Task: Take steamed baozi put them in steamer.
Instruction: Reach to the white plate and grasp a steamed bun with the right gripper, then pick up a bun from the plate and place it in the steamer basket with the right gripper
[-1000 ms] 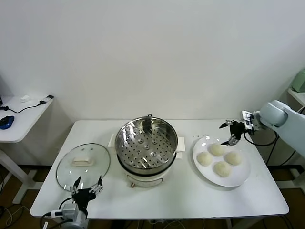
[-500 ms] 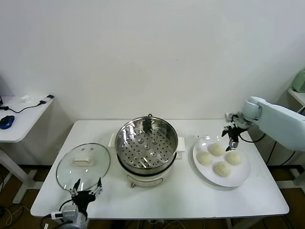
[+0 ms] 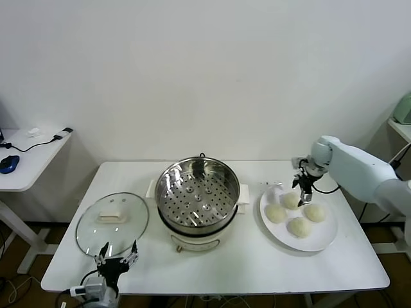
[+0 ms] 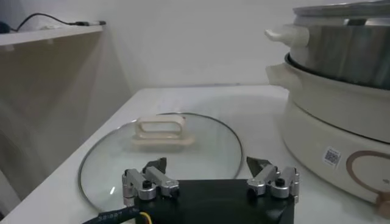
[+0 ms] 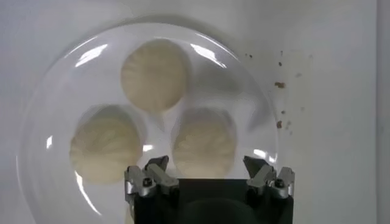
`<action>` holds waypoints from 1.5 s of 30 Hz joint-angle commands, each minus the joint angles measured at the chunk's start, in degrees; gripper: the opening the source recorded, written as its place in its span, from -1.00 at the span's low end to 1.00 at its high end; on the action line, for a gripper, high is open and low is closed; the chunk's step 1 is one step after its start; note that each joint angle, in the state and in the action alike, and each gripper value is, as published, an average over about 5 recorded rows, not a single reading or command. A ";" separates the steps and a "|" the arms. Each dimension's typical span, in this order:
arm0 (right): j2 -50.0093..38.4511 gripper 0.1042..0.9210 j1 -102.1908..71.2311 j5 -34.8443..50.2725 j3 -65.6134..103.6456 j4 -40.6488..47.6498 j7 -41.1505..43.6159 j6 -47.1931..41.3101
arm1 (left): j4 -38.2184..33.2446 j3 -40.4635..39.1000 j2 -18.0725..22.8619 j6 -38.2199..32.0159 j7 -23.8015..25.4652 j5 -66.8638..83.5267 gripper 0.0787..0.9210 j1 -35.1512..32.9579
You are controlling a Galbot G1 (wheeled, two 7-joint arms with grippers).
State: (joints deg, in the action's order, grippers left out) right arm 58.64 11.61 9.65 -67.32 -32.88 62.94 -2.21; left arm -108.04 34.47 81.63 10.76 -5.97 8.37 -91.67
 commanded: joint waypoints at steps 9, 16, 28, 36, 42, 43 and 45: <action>1.99 0.45 -2.43 -3.43 3.67 2.89 -1.14 0.27 | -0.83 -0.03 -0.07 0.32 -0.17 0.01 0.77 0.03; -3.68 0.11 7.27 2.34 -4.69 -10.42 -0.71 -2.94 | -2.09 -0.08 0.23 0.59 -0.25 -0.15 0.77 -0.57; -0.19 0.10 47.71 20.84 -28.61 -37.71 2.19 5.92 | -4.34 -1.38 0.63 1.01 -0.09 -1.43 0.77 -1.34; 10.95 0.10 47.99 15.37 -26.69 -52.52 -1.79 16.29 | -5.09 -1.57 0.65 1.06 -0.13 -1.63 0.77 -1.58; 14.08 0.10 35.80 -2.24 -22.18 -47.40 -5.21 28.02 | -5.41 -1.24 0.44 1.07 -0.17 -1.62 0.77 -1.92; 14.29 0.10 33.98 -5.38 -21.17 -45.64 -5.81 29.69 | -5.43 -1.23 0.39 1.05 -0.18 -1.64 0.77 -2.00; 14.84 0.10 29.89 -11.55 -18.78 -41.08 -7.18 32.72 | -5.44 -1.24 0.30 0.99 -0.22 -1.71 0.77 -2.14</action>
State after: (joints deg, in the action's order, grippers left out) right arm 68.37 48.23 14.95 -88.68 -74.36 59.69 16.64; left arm -113.20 33.25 82.16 11.85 -6.15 6.83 -93.59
